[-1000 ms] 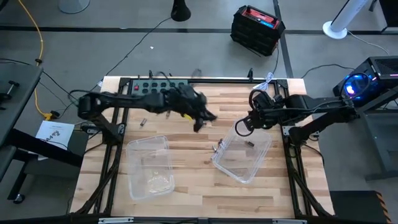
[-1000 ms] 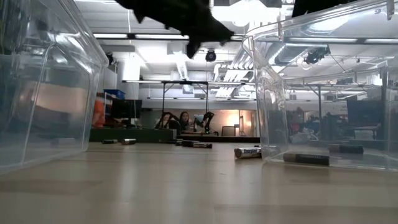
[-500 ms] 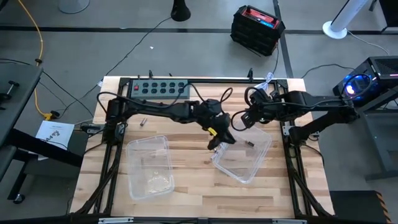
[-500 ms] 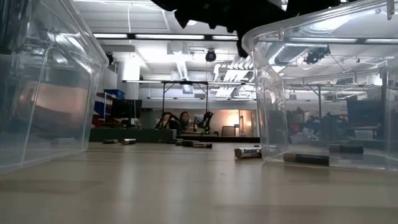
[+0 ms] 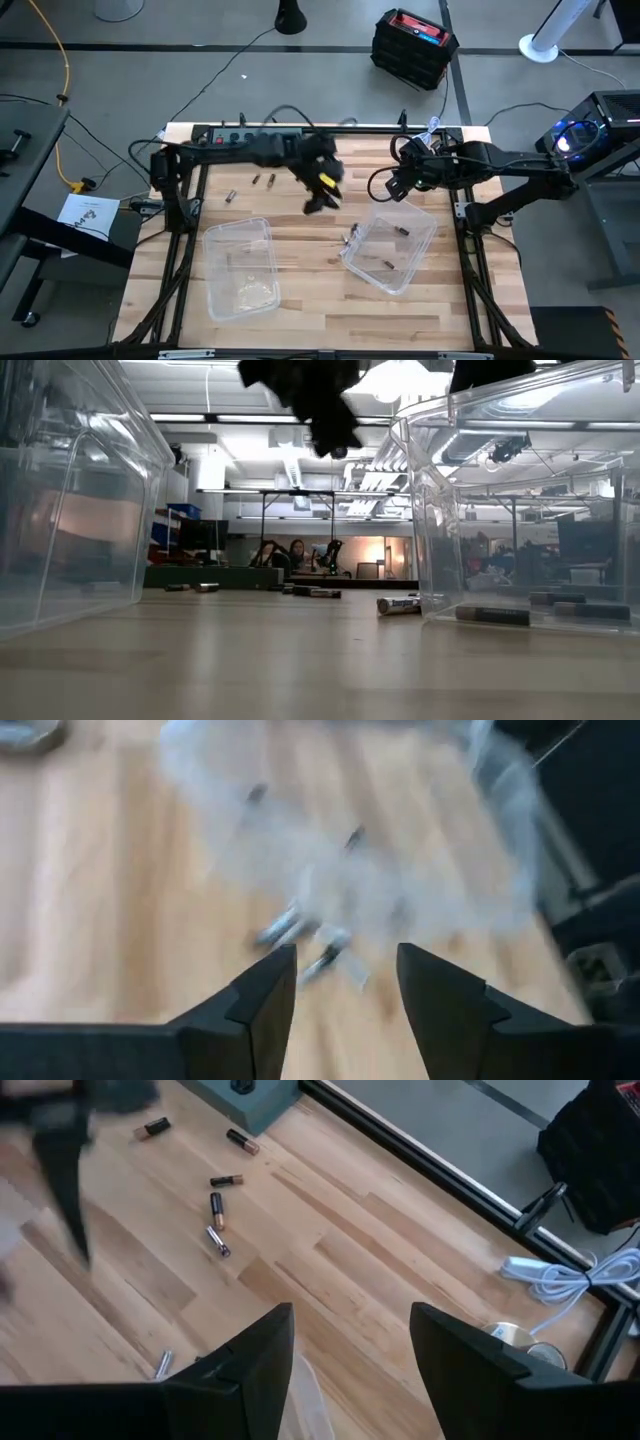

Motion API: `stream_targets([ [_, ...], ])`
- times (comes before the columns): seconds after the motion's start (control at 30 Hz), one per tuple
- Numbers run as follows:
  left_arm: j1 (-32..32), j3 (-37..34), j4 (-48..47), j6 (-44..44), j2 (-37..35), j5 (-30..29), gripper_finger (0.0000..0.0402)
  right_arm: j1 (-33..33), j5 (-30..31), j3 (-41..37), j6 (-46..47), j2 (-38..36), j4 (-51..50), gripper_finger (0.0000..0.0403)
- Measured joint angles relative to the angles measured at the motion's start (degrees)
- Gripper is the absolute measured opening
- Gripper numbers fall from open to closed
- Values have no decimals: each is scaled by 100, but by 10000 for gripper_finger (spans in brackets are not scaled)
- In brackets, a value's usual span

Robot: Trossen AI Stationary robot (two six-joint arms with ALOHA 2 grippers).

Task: Sort batteries
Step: Put the black battery into the right transparent bin

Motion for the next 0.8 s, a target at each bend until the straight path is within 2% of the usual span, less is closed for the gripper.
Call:
stream_targets([
  [0.17, 565, -680, -229, 1091, 3, -671, 170, -209, -133, 0, -323, 0, 239, 196],
  [0.3, 612, -949, -209, 2070, 383, -1503, 170, -327, -248, 0, -460, 0, 452, 196],
  [0.4, 569, -949, 44, 2362, 792, -2180, 170, -354, -248, 0, -502, 0, 576, 196],
  [0.5, 558, -949, 241, 2439, 1151, -2581, 170, -352, -239, 0, -501, 0, 636, 196],
  [0.6, 563, -945, 187, 2391, 1461, -2811, 170, -352, -242, 0, -472, 0, 647, 196],
  [0.7, 583, -908, 66, 2362, 1641, -2710, 169, -352, -241, 0, -456, 0, 653, 196],
  [0.8, 560, -905, -45, 2245, 1747, -2620, 146, -352, -243, 0, -456, 0, 662, 196],
])
